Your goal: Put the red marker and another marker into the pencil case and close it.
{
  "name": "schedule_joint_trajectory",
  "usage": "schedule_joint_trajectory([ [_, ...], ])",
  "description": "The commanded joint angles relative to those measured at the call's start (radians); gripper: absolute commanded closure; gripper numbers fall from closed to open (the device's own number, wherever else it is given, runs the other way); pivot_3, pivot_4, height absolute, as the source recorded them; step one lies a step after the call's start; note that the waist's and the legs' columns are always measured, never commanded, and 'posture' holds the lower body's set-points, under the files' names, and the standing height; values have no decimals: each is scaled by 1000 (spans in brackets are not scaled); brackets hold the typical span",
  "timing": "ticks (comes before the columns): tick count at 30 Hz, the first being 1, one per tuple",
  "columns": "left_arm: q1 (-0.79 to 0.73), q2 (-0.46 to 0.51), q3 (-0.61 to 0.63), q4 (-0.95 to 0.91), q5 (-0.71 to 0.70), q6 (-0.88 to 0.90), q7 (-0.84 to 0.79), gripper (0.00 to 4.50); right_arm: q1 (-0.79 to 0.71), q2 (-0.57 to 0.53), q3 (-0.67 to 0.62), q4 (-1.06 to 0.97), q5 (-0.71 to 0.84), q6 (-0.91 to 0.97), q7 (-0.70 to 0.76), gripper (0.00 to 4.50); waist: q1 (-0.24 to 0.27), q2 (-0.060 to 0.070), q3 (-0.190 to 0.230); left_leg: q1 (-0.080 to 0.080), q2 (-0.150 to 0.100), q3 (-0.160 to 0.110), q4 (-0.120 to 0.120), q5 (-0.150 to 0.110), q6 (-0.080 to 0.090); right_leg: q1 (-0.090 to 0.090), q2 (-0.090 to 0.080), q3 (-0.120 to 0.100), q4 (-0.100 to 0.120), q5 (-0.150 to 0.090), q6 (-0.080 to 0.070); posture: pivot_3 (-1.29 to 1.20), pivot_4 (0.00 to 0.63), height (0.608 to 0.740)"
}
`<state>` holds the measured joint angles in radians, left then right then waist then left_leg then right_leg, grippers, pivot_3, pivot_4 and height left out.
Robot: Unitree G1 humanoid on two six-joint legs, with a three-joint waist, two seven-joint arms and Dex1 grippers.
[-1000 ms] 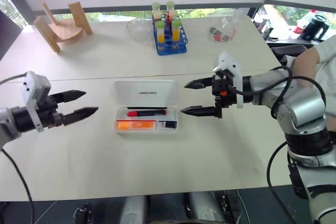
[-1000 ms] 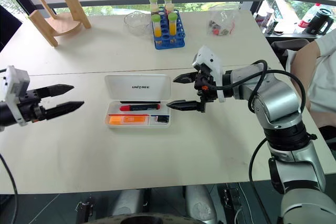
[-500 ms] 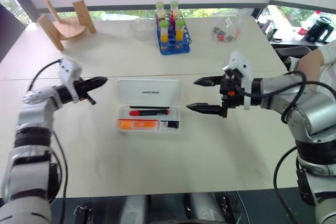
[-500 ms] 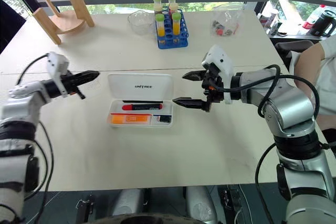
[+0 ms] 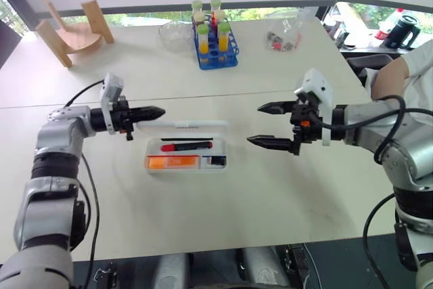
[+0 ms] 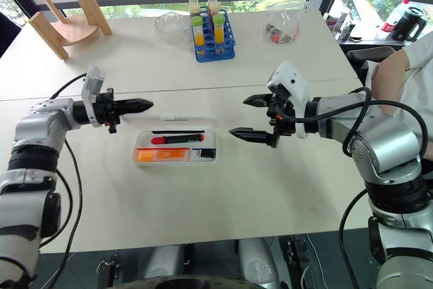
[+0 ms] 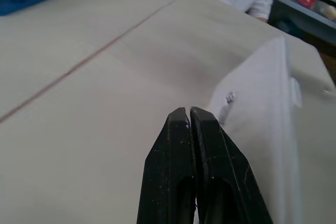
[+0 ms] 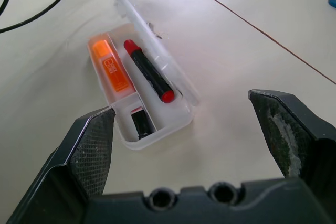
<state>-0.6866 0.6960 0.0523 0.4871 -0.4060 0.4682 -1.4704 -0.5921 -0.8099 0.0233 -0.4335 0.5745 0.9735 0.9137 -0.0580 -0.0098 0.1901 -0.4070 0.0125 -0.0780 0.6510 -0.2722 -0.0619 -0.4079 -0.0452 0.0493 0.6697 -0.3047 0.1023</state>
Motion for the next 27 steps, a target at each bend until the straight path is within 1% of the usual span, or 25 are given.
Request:
schedule_joint_trajectory([
  [1, 47, 20, -20, -146, -33, 66, -14, 4427, -8, -16, -28, -39, 23, 1, -7, 0, 7, 0, 0, 0, 0, 0, 0, 0, 0, 0, 0, 0, 0, 0, 0, 0, 150, 740],
  [4, 115, 17, -58, -232, -23, 72, -9, 4427, -12, -20, -28, -44, 39, 12, -7, 0, 15, 0, 0, 0, 0, 0, 0, 0, 0, 0, 0, 0, 0, 0, 0, 0, 150, 740],
  [8, 183, 11, -129, -285, 36, 24, 29, 4427, 8, -64, -19, -75, 57, 30, 19, 0, 18, 0, 0, 0, 0, 0, 0, 0, 0, 0, 0, 0, 0, 0, 0, 0, 150, 740],
  [11, 249, -14, -200, -241, 141, -110, 93, 4427, 66, -110, 0, -106, 61, 23, 51, 0, 24, 0, -1, 0, 0, 0, 0, 0, 0, 1, 0, 0, -1, 0, 0, 0, 150, 740],
  [13, 281, -2, -210, -216, 162, -146, 94, 4427, 102, -126, 11, -110, 51, -11, 75, 0, 27, 2, -2, 2, 0, 0, 0, 0, 0, 3, 0, 0, -1, 0, 0, 0, 150, 740],
  [15, 272, 10, -181, -215, 141, -144, 98, 4427, 105, -130, 25, -97, 34, -47, 93, 0, 25, 2, -2, 7, 0, 1, 0, 0, 0, 8, -1, 0, -1, 0, 0, 0, 150, 740],
  [16, 265, 16, -162, -231, 121, -131, 99, 4427, 99, -128, 29, -87, 30, -57, 98, 0, 20, 2, -2, 12, 0, 2, -1, 0, 0, 12, -1, 1, -1, 0, 0, 0, 150, 740],
  [17, 263, 24, -130, -271, 82, -101, 104, 4427, 90, -126, 36, -71, 20, -73, 103, 0, 17, 2, -2, 17, 0, 2, -2, 0, 0, 16, 0, 1, -2, 0, 0, 0, 150, 740],
  [18, 262, 33, -100, -313, 42, -57, 110, 4427, 83, -124, 42, -57, 13, -85, 107, 0, 13, 2, -2, 19, 0, 2, -3, 0, 0, 18, 0, 1, -2, 0, 0, 0, 150, 740],
  [22, 321, 110, 51, -532, -94, 95, 163, 4427, 76, -118, 59, -16, -13, -129, 126, 0, 12, 1, -1, 17, 2, 1, -2, 0, 0, 15, 2, 1, -1, 0, 0, 0, 150, 740],
  [27, 484, 199, 291, -794, -268, 311, 273, 4427, 83, -121, 52, 14, -27, -160, 137, 0, 15, 1, -1, 13, 2, -1, -4, 0, 1, 12, 0, 1, -3, -1, 0, 0, 150, 740],
])
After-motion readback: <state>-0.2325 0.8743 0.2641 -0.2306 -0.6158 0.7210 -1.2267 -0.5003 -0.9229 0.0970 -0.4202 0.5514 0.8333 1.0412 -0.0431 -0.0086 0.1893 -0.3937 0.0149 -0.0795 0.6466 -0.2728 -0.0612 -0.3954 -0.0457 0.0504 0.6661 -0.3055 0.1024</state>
